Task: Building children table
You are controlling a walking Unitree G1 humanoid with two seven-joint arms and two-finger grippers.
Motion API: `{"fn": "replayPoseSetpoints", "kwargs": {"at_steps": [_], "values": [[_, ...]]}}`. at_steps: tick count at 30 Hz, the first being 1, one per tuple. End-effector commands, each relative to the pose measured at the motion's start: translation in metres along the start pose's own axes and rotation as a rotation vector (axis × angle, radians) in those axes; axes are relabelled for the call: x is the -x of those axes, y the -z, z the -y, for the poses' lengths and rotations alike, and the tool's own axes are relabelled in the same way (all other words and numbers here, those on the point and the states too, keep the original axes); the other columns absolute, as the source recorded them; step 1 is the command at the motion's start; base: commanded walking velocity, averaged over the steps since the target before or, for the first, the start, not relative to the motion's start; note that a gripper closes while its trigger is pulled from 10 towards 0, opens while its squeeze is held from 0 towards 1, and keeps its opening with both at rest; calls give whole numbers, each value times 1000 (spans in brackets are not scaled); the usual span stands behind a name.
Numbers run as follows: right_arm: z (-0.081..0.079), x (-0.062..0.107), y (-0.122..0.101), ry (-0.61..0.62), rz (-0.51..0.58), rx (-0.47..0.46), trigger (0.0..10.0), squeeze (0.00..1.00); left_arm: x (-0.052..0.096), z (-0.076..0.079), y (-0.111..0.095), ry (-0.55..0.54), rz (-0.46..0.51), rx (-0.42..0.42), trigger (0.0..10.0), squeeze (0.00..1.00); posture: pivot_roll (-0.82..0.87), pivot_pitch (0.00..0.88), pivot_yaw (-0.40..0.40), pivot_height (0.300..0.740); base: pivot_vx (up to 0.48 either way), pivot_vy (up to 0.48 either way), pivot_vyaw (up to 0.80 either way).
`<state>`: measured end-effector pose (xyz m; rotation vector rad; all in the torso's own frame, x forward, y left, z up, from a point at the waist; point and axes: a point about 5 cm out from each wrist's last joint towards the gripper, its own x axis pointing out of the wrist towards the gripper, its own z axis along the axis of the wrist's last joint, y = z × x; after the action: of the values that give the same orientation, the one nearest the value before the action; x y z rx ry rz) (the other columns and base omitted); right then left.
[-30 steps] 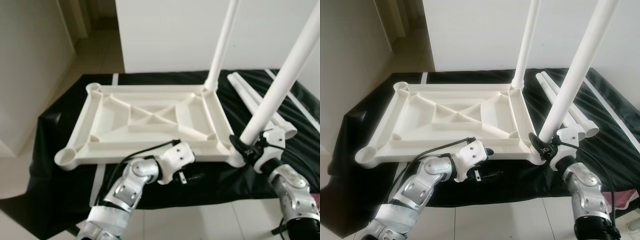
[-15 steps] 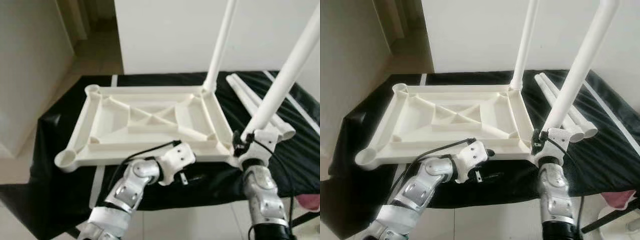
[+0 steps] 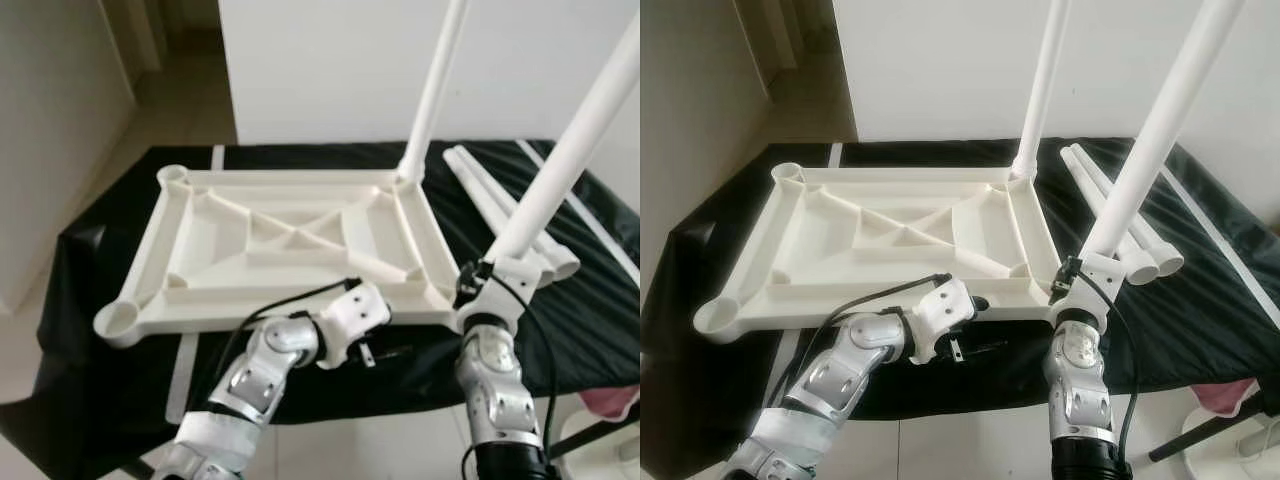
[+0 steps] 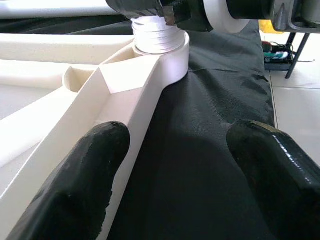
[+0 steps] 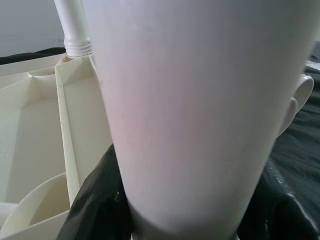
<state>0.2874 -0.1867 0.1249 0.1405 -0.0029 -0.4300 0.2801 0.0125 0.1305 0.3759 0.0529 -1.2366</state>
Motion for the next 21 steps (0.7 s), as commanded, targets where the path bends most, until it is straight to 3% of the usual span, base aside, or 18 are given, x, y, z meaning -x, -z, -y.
{"fn": "replayPoseSetpoints", "kwargs": {"at_steps": [1,5,6,10,21], "values": [[0,4,18,14,-103,-52,10000,0,-1,-5,-3,-67,6,-8,10000,0,18,0,-5,740,0,0,0],[-3,4,17,2,-104,-54,10000,39,-1,-4,-4,-65,9,-7,10000,0,18,0,-6,740,0,0,0],[-4,4,16,-8,-95,-58,10000,1000,-1,-4,-4,-60,16,-2,10000,0,16,0,-4,740,0,0,0],[-7,5,12,-37,-79,-82,10000,1000,0,-5,-5,-63,19,1,10000,0,17,0,-5,740,0,0,0],[0,4,12,-67,-80,-38,10000,1000,0,0,-2,-55,13,-1,10000,0,16,0,-12,740,0,0,0]]}}
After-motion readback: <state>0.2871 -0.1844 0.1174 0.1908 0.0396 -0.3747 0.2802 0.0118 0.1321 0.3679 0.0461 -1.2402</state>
